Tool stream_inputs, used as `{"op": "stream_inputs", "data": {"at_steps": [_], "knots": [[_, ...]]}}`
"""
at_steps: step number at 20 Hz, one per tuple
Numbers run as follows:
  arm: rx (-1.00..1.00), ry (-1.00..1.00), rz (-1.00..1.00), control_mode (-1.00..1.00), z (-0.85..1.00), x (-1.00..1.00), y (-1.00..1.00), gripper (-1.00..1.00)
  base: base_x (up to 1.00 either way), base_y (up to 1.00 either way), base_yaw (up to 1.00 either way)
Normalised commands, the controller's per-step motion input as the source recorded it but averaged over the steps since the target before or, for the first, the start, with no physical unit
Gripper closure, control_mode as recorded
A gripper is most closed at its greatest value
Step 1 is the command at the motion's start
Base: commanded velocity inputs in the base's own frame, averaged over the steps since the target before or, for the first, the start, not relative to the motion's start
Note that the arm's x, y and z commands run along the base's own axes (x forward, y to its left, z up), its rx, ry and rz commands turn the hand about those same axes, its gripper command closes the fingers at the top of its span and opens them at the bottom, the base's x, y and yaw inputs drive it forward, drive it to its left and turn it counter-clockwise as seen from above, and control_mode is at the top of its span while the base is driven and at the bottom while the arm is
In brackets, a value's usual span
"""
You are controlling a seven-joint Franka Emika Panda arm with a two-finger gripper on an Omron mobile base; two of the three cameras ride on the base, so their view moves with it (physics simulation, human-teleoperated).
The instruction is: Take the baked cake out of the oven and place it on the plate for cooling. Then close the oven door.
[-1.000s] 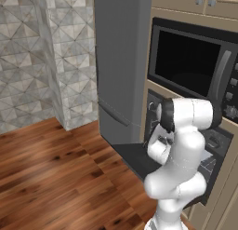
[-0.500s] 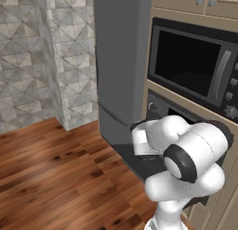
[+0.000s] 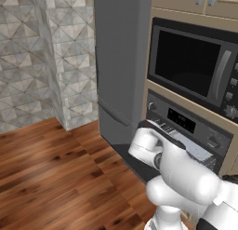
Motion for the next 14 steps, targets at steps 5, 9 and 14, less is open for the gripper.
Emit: {"op": "stream_inputs", "data": {"at_steps": [5,9,14], "knots": [[-0.09,0.07,-0.03,-1.0,0.99,-0.22,0.55,-1.0,0.0,0.0,0.0],[-0.12,0.18,-0.14,-1.0,0.47,-0.41,0.64,-1.0,0.0,0.0,0.0],[-0.14,0.22,-0.28,-1.0,0.1,-0.54,0.8,-1.0,0.0,0.0,0.0]]}}
